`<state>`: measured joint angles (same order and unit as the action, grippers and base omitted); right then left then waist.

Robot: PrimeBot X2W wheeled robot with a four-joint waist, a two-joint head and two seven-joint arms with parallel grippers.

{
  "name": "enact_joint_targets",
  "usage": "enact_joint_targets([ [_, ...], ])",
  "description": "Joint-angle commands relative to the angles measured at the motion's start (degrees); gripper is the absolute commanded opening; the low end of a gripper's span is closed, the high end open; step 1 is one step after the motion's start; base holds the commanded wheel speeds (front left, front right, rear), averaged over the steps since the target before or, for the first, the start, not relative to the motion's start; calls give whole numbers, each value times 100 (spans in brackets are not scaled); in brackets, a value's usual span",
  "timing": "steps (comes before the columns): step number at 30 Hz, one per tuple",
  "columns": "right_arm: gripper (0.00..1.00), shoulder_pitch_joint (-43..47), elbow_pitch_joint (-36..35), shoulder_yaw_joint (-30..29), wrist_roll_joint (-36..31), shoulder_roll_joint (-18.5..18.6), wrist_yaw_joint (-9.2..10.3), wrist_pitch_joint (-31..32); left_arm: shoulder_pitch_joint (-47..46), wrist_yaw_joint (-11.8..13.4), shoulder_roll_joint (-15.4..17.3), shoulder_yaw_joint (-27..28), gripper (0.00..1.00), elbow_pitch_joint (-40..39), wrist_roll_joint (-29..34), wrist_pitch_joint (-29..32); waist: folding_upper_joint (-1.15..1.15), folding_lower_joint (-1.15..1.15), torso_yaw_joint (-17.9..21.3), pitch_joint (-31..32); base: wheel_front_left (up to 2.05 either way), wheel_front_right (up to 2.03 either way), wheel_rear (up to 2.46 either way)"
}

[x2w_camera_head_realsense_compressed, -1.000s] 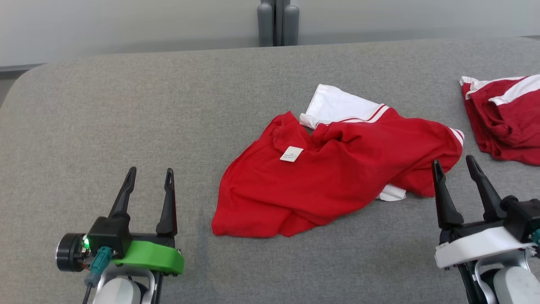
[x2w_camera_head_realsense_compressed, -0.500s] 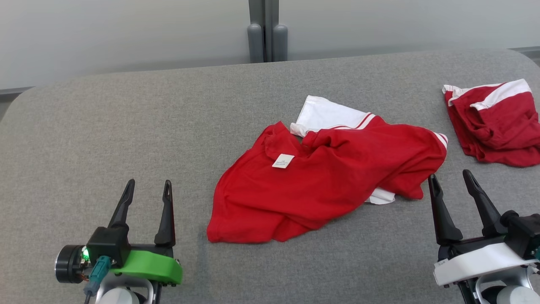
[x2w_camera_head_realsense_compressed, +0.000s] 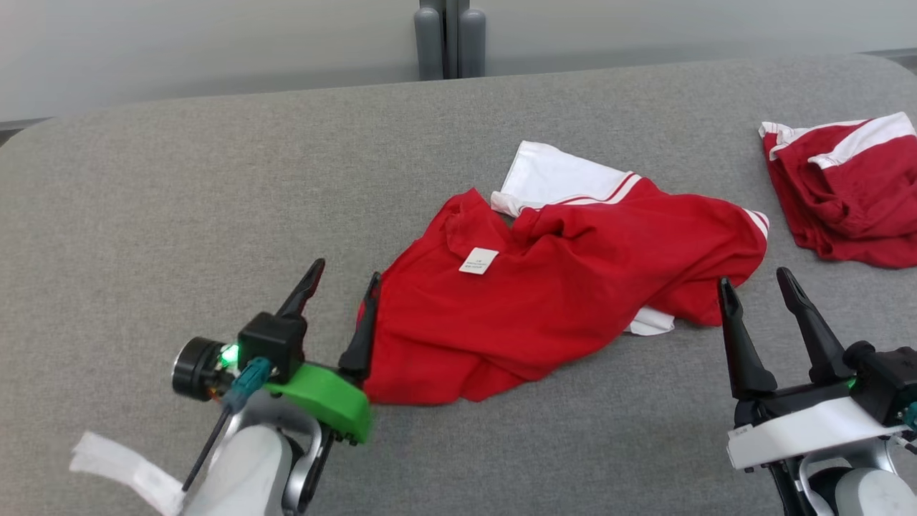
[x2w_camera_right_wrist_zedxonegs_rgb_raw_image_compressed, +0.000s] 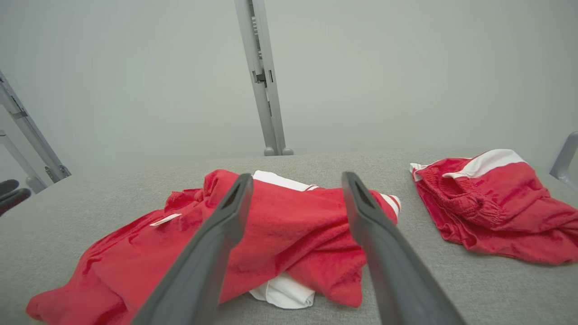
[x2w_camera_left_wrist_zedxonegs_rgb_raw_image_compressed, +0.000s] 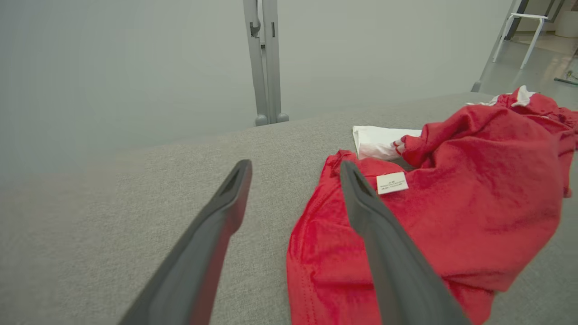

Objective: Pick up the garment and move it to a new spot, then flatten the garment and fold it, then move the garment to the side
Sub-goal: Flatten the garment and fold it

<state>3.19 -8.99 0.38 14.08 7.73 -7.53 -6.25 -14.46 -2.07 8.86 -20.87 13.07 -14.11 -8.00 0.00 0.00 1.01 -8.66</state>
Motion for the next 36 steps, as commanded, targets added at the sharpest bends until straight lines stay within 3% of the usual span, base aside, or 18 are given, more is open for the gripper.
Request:
enact_joint_targets([
  [1, 100, -89, 8, 23, 30, 10, 9, -39, -204, -62, -35, -69, 100, 165, 0, 120, 0, 0, 117, -176, 0, 0, 0],
  [11, 100, -289, 163, 86, 84, -50, 9, -148, -1143, -277, -209, -161, 100, 2419, -296, 920, 0, 0, 498, -472, 0, 0, 0],
  [12, 100, -291, 176, 76, 99, -58, 9, -147, -1182, -296, -219, -182, 95, 2544, -308, 936, 0, 0, 508, -478, 0, 0, 0],
  [13, 100, -290, 185, 68, 106, -59, 9, -155, -1218, -312, -239, -202, 12, 2668, -343, 929, 0, 0, 516, -485, 0, 0, 0],
  [14, 100, -287, 194, 59, 107, -58, 9, -159, -1226, -331, -260, -206, 0, 2757, -377, 921, 0, 0, 518, -490, 0, 0, 0],
  [19, 100, -287, 154, -13, 112, -86, 9, -149, -1254, -206, -243, -54, 0, 2901, -484, 492, 0, 0, 465, -466, 0, 0, 0],
  [26, 100, -117, 167, -152, 119, -112, 9, -108, -619, 134, -107, 315, 0, 2426, -698, -206, 0, 0, 180, -325, 0, 0, 0],
  [36, 100, 36, 287, -335, 142, -140, 9, 37, 758, 819, -84, 651, 0, 962, -977, -126, 0, 0, -227, -133, 0, 0, 0],
])
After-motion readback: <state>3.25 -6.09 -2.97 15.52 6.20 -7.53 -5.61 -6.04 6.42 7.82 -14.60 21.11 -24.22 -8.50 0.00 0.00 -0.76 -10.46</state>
